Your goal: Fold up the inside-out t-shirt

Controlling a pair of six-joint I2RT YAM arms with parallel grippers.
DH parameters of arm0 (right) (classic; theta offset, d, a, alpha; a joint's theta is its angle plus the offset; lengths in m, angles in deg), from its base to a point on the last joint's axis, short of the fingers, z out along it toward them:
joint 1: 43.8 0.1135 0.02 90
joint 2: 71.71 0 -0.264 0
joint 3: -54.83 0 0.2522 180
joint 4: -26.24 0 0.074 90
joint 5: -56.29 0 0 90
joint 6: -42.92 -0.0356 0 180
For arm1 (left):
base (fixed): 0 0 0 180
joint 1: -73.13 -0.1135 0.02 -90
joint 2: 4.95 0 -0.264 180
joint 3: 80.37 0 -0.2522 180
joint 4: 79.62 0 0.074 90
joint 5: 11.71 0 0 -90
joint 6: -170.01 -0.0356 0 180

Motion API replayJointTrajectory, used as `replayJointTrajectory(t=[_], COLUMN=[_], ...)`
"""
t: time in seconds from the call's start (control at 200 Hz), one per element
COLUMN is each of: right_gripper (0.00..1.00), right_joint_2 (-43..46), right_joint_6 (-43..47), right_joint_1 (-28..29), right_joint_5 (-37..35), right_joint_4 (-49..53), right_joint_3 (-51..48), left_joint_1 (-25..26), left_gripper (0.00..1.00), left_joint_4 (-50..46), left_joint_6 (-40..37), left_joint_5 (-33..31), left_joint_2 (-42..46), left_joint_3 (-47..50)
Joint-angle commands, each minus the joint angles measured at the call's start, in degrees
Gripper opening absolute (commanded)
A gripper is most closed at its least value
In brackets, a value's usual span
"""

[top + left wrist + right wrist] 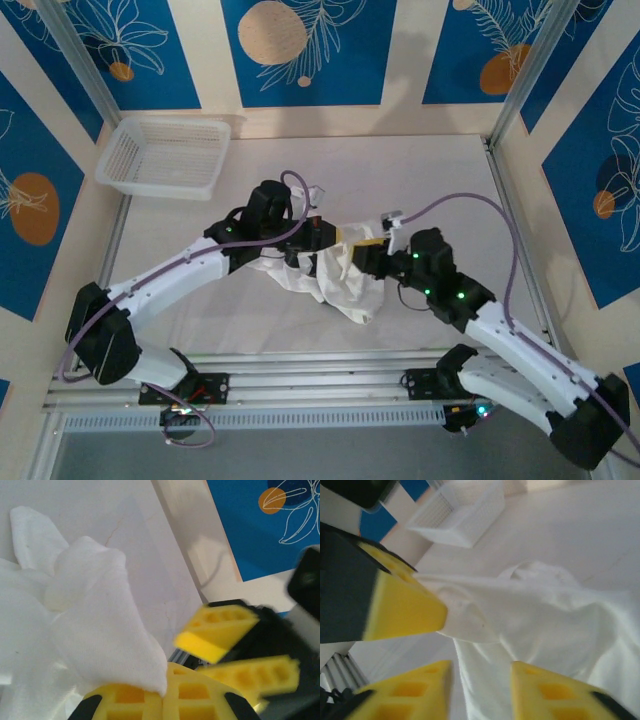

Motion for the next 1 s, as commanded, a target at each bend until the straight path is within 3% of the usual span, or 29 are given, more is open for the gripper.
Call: replayJointTrajectory(t=[0.0, 0.11, 0.17, 0.21, 0.255, 0.29, 0.36, 0.42, 0.465, 0.505, 0.605, 0.73, 0.8, 0.9, 0.995], right_gripper=[0.61, 0.65, 0.58, 0.43, 0.15, 0.00, 0.00, 0.00, 0.00, 0.00, 0.00, 0.00, 0.00, 0.00, 0.00], right_joint_2=[-6.86, -15.71, -20.09, -22.25, -23.31, -22.86, -19.12, -14.73, -11.95, -9.81, -6.37, -5.11, -5.06, -5.27, -5.83], right_joint_6=[-2.07, -1.11, -1.20, -1.20, -0.94, -0.83, 0.77, 1.91, 0.73, -0.81, -2.52, -4.07, -4.35, -3.63, -3.07], right_joint_1=[0.94, -0.54, -1.74, -2.13, -2.48, -2.77, -3.78, -5.58, -6.66, -7.58, -11.15, -15.63, -17.22, -18.25, -18.62], right_joint_5=[-9.57, -10.48, -7.90, -5.99, -3.34, -0.96, 9.29, 26.49, 37.10, 41.29, 46.26, 47.74, 48.72, 48.93, 49.60], right_joint_4=[-3.37, -7.84, -9.50, -9.11, -7.76, -7.03, -10.31, -19.29, -25.56, -26.99, -24.26, -25.10, -25.19, -23.89, -22.56], right_joint_3=[0.15, 1.62, 3.21, 4.84, 6.60, 7.11, 4.95, 0.68, -2.01, -2.97, -3.10, -4.03, -3.91, -3.76, -3.29], left_joint_1=[-0.60, -0.64, -0.86, -1.27, -2.24, -3.31, -6.82, -11.13, -14.37, -16.90, -18.76, -18.87, -18.74, -17.93, -14.99], left_gripper=[0.00, 0.00, 0.00, 0.00, 0.00, 0.00, 0.00, 0.00, 0.00, 0.00, 0.05, 0.35, 0.44, 0.46, 0.41], left_joint_4=[-0.28, -0.57, -1.03, -1.55, -1.92, -2.64, -6.65, -9.01, -11.47, -13.48, -11.87, -11.13, -13.33, -10.99, -4.99], left_joint_6=[0.75, 0.68, 0.52, 0.48, 0.31, -0.50, -4.40, -8.31, -11.11, -13.42, -14.97, -17.94, -20.67, -20.25, -17.06], left_joint_5=[1.02, 0.92, 0.83, 0.89, 0.89, 0.64, -1.59, -2.78, -1.45, 2.10, 7.32, 6.42, 3.12, 0.78, 2.19], left_joint_2=[0.15, 1.12, 1.63, 2.02, 2.66, 3.15, 3.71, 2.59, 0.02, -2.76, -4.18, 0.64, 4.18, 9.84, 13.24], left_joint_3=[-2.16, -2.41, -2.57, -2.73, -2.52, -2.36, -2.11, -1.21, -1.54, -2.93, -2.34, -0.63, 0.30, 5.24, 10.28])
